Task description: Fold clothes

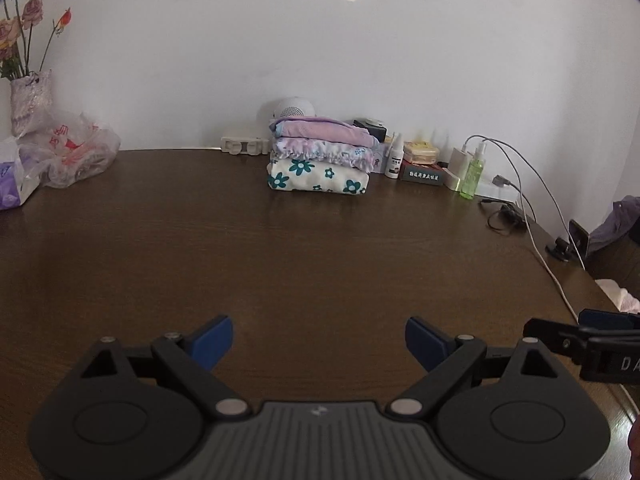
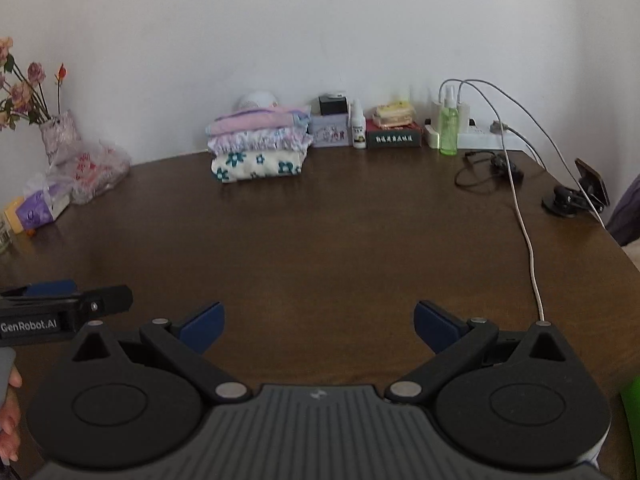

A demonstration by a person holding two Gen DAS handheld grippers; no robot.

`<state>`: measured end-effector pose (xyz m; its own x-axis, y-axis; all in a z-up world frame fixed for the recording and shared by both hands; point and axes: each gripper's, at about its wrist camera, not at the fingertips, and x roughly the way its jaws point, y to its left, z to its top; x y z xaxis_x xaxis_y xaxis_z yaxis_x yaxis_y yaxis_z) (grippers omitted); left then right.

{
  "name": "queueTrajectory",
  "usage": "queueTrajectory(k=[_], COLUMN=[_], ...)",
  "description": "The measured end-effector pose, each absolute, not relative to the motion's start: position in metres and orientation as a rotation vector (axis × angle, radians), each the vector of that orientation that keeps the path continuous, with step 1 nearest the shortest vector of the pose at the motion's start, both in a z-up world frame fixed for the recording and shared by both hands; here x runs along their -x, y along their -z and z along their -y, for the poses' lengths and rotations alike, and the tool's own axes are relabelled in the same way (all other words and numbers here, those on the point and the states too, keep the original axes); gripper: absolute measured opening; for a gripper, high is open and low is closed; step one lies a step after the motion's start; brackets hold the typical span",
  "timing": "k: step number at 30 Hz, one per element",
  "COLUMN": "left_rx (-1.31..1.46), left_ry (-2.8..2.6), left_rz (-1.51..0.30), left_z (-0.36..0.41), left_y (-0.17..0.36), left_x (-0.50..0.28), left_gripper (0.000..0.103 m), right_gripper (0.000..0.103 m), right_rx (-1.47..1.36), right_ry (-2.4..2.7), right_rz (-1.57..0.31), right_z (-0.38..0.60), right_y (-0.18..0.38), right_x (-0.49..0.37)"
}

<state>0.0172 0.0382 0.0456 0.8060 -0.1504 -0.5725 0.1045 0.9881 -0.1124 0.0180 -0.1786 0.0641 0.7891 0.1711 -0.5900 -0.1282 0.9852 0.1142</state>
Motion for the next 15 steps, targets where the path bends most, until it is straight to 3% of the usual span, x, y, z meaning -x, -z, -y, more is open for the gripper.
queueTrajectory(k=[15], left_rx=[0.032], left_ry=[0.129], left_rz=[-0.665], left_z=[-0.022], left_y=[-0.001], left_x=[0.009], left_gripper=[0.094], right_gripper=[0.103], right_rx=[-0.028], right_ry=[-0.167], right_rz=[-0.696], right_z=[0.176], right_y=[-0.011], right_x=[0.006])
